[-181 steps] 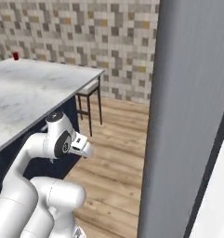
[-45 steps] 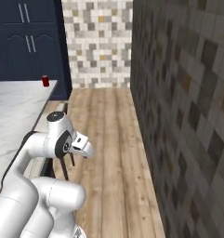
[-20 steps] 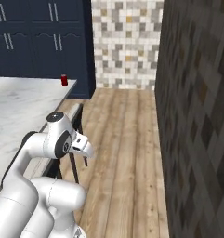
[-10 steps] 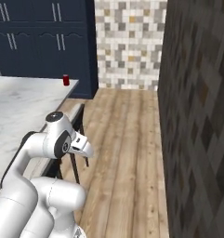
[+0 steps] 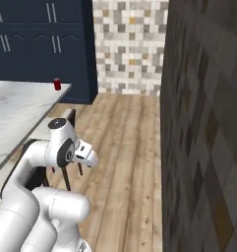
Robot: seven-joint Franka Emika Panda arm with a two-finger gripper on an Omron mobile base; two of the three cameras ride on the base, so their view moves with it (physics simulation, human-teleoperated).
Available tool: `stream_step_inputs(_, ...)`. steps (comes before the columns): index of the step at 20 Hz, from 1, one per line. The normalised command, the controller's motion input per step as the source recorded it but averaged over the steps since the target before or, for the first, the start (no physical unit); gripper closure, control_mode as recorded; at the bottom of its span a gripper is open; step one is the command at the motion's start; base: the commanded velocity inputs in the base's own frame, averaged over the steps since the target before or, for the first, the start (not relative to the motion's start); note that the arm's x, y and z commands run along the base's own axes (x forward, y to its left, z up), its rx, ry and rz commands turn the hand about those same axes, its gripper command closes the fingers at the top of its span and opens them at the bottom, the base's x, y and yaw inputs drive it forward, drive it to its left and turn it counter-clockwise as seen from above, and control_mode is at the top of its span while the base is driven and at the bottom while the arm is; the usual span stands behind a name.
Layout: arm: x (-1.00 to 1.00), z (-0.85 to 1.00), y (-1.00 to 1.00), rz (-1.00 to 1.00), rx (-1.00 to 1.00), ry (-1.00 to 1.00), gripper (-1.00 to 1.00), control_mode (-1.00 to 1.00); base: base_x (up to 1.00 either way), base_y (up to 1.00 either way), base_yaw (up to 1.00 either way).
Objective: Four empty soda cans are scattered around the kitchen. Gather all the cans and cluster them next to the stove for recycling.
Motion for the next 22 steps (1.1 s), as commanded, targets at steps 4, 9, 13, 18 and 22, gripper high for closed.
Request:
stream_step_inputs(4,0.0,0.0,0.0,0.0,0.0,0.0,-1.0,1.0,0.53,-0.37,0.0)
stream_step_inputs(9,0.0,0.0,0.0,0.0,0.0,0.0,-1.0,1.0,0.67,-0.27,0.03)
stream_step_inputs(13,0.0,0.0,0.0,0.0,0.0,0.0,-1.0,1.0,0.67,-0.26,0.03)
stream_step_inputs(18,0.0,0.0,0.0,0.0,0.0,0.0,-1.0,1.0,0.67,-0.26,0.04)
stream_step_inputs(22,0.0,0.0,0.0,0.0,0.0,0.0,-1.0,1.0,0.67,-0.25,0.04)
